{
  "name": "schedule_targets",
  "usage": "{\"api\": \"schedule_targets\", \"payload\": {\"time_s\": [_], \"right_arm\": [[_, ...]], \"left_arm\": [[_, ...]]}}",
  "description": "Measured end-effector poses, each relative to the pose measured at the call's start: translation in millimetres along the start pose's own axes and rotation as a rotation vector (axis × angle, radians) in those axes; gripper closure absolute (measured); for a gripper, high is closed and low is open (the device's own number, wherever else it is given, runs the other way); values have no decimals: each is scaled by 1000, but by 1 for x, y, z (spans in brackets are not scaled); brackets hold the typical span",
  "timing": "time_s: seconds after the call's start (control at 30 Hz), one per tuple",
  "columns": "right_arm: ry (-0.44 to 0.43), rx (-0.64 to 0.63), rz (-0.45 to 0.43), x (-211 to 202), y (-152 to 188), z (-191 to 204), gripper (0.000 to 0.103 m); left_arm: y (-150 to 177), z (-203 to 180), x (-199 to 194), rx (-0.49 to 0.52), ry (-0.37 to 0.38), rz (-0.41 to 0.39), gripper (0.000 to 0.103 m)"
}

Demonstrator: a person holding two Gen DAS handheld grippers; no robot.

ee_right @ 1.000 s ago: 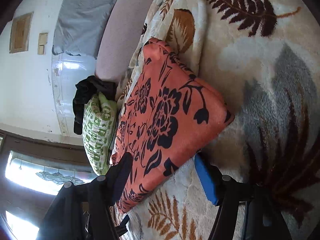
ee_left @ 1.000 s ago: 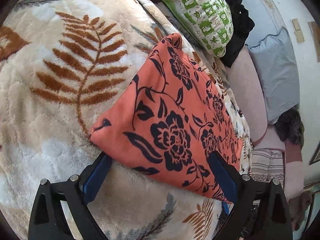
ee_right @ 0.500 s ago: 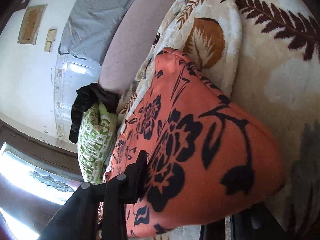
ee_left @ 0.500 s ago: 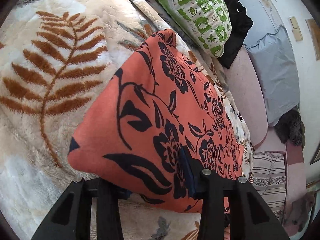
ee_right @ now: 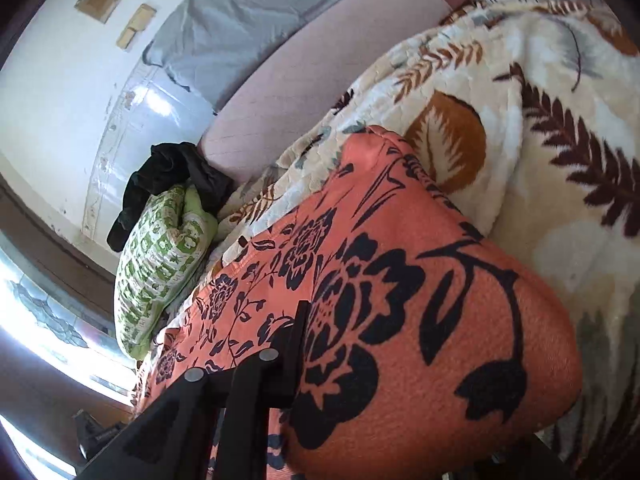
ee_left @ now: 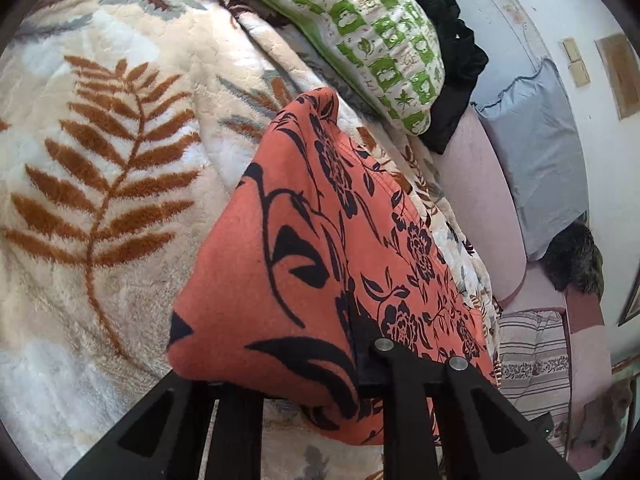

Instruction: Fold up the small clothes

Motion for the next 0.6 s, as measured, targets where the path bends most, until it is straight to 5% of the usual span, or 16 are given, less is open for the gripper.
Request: {"api": "schedule_targets", "payload": {"time_s": [0.27,0.37,0.4,0.47,0.6], "right_arm": [[17,-108,9,-57,17,9,87],[12,-83,92,-66,41,-8,87],[20,-73,142,-65,50,-16,83],[62,-61,230,-65,68,-30,79],[81,-10,271,-92,70,-45,45]], "left_arm": [[44,20,-48,0,9,35,86],[56,31,-49,41,-90,23,81],[58,38,-48,33,-124,32,75],[58,51,-55,-51,-75,41,73],[51,78,-90,-163,-72,-34,55]]}}
Point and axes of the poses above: each gripper's, at about its wrist camera, not at the fingertips, and x roughly the way its jaws point, z to its left, y to its underside, the point moved 5 cm from there along x, roughly the way its jaws point, and after that the axes turned 1 degree about -x, right-handed, at the moved point
